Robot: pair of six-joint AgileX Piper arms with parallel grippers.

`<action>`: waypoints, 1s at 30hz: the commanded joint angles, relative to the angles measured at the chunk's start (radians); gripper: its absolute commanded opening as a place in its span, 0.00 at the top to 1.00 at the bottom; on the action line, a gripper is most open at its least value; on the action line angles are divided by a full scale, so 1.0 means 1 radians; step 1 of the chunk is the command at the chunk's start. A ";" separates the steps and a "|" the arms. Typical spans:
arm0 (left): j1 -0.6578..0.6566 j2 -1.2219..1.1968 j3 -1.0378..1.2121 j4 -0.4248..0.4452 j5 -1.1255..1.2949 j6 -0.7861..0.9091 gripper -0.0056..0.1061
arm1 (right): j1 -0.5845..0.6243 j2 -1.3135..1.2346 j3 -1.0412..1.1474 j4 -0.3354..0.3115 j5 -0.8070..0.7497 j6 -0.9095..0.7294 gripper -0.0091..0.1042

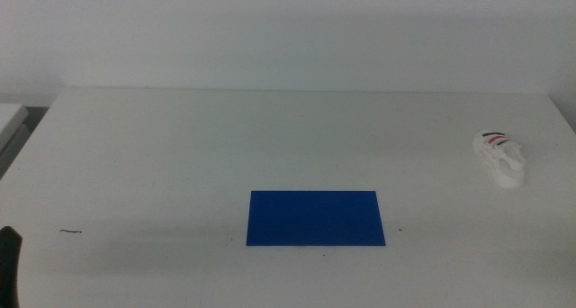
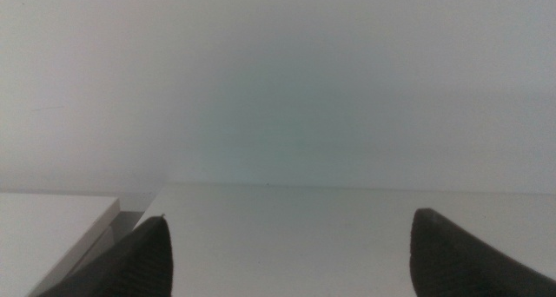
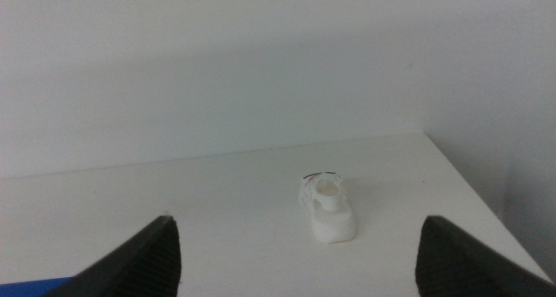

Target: Use one arm to grab the shoe from the table and place it on the mat.

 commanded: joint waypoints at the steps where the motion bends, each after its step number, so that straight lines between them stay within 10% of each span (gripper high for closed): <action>1: 0.000 -0.004 0.000 0.000 -0.011 -0.001 0.11 | 0.002 -0.005 0.004 0.012 -0.003 -0.004 0.10; 9: 0.000 -0.004 0.000 0.000 -0.011 -0.001 0.11 | 0.002 -0.005 0.004 0.023 -0.003 -0.004 0.10; 14: 0.000 -0.004 0.000 0.000 -0.011 -0.001 0.11 | 0.004 0.061 -0.130 0.023 0.298 -0.004 0.10; 25: 0.000 -0.004 0.000 0.000 -0.011 -0.001 0.11 | 0.081 0.795 -0.706 -0.005 0.427 0.045 0.10; 30: 0.000 -0.004 0.000 0.000 -0.011 -0.001 0.11 | 0.081 1.169 -0.996 -0.012 0.749 0.061 0.10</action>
